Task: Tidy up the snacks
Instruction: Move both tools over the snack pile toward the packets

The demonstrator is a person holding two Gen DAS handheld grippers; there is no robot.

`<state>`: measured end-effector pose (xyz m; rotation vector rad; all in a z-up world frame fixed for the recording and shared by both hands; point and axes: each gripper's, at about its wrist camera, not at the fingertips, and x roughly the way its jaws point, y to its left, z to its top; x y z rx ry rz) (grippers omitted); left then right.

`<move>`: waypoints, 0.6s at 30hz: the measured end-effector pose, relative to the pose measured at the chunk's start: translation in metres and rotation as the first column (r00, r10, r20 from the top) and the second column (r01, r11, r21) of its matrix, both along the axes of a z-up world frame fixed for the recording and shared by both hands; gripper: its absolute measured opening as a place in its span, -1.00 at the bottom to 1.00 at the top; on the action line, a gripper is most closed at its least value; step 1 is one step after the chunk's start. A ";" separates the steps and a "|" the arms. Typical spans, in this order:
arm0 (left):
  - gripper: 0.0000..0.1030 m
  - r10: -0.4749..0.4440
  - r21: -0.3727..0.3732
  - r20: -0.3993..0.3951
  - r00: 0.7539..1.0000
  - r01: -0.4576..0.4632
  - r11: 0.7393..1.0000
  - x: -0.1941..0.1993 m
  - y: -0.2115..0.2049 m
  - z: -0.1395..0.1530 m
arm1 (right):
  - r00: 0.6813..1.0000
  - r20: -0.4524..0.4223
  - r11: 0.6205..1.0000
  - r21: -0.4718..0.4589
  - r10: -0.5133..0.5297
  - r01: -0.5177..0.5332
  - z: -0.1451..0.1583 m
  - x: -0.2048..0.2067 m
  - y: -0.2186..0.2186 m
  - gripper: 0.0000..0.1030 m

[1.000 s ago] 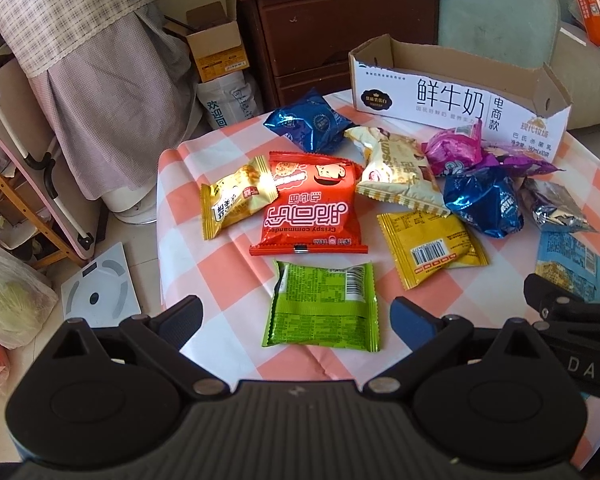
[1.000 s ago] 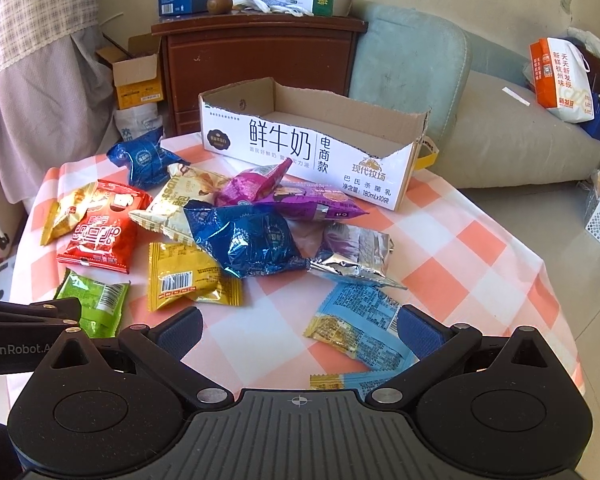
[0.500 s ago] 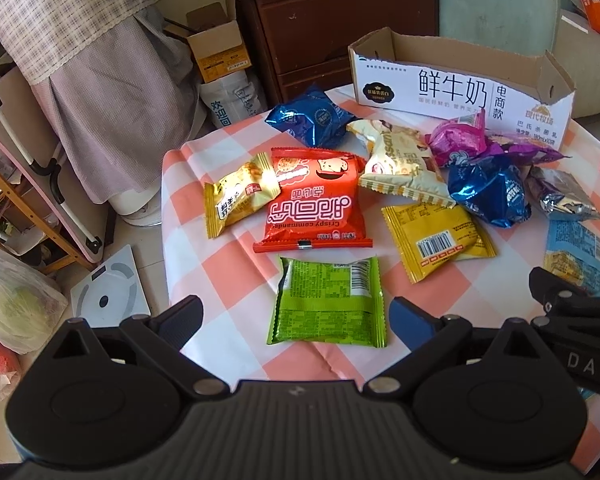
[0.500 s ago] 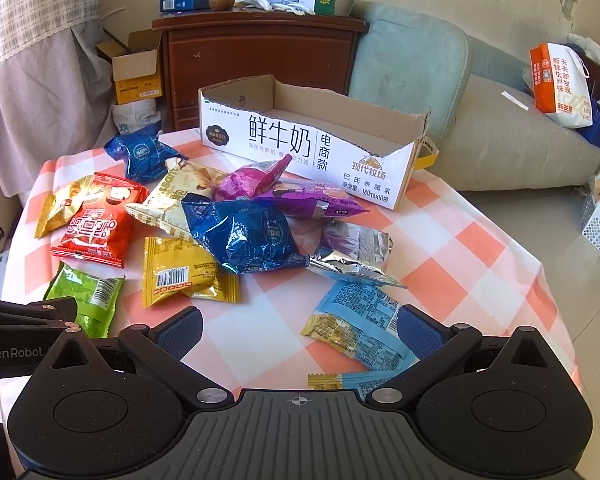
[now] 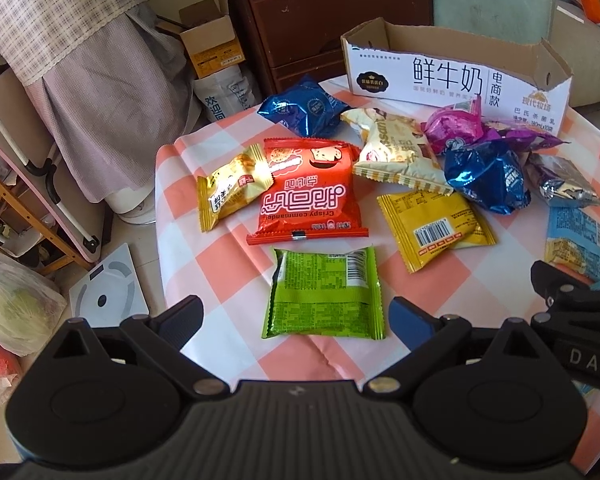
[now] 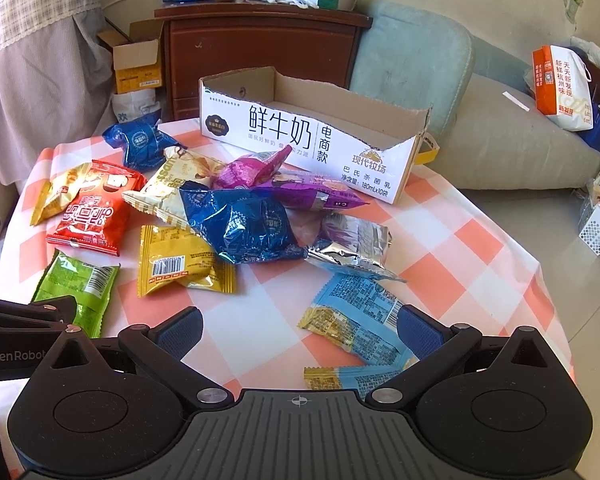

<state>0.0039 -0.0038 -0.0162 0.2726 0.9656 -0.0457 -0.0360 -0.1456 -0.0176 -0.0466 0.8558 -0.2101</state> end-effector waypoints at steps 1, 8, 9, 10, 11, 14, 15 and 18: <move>0.91 -0.001 0.001 -0.001 1.000 0.001 1.000 0.000 0.000 0.000 | 1.000 0.000 1.000 0.002 0.000 0.000 0.000 0.000 0.000 1.00; 0.91 -0.006 0.008 -0.001 1.000 0.006 1.000 -0.001 0.000 -0.002 | 1.000 -0.008 1.000 0.003 0.011 -0.011 -0.002 0.000 0.000 1.00; 0.90 -0.006 0.008 -0.002 1.000 0.006 1.000 -0.002 0.000 -0.003 | 1.000 -0.010 1.000 0.003 0.013 -0.013 -0.003 0.000 -0.001 1.00; 0.90 -0.005 0.007 -0.003 1.000 0.005 1.000 -0.002 0.000 -0.004 | 1.000 -0.012 1.000 0.002 0.014 -0.014 -0.003 0.000 -0.001 1.00; 0.90 -0.004 0.006 -0.007 1.000 0.004 1.000 -0.002 0.000 -0.004 | 1.000 -0.015 1.000 0.001 0.017 -0.017 -0.003 -0.001 0.000 1.00; 0.90 -0.002 -0.003 -0.020 1.000 0.002 1.000 -0.004 0.000 -0.008 | 0.999 -0.025 1.000 -0.008 0.024 -0.024 -0.005 -0.001 0.000 1.00; 0.90 -0.002 -0.005 -0.023 1.000 0.002 1.000 -0.004 0.001 -0.008 | 0.999 -0.028 1.000 -0.012 0.028 -0.029 -0.006 -0.001 0.000 1.00; 0.90 -0.009 -0.006 -0.024 1.000 0.009 1.000 -0.006 0.000 -0.010 | 0.999 -0.035 0.999 -0.013 0.040 -0.041 -0.007 -0.002 0.000 1.00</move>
